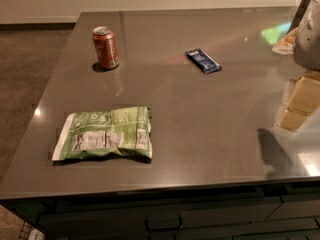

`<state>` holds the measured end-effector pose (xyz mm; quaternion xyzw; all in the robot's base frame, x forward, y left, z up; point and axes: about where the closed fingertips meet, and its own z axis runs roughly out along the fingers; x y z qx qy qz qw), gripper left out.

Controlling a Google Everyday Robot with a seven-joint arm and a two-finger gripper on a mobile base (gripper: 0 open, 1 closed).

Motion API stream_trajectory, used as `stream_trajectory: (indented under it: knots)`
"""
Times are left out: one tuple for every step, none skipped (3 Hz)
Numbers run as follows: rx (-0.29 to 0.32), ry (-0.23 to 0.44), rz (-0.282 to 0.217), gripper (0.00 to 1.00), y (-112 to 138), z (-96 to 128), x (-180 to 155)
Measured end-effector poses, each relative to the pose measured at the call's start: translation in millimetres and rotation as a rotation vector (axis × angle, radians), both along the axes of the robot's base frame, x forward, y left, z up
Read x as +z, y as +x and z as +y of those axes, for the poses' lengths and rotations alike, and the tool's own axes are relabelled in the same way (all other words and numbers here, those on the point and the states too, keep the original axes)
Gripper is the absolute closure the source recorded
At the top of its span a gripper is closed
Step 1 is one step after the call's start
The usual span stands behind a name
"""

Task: Pick rxbar blueberry

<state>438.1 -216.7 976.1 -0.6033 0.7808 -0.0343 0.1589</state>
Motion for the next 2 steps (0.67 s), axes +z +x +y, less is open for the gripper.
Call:
stream_trajectory:
  knots:
    - [0.0,0.0,0.0,0.0,0.0,0.0,0.0]
    - [-0.003,0.013,0.013,0.0,5.4,2.4,-0.3]
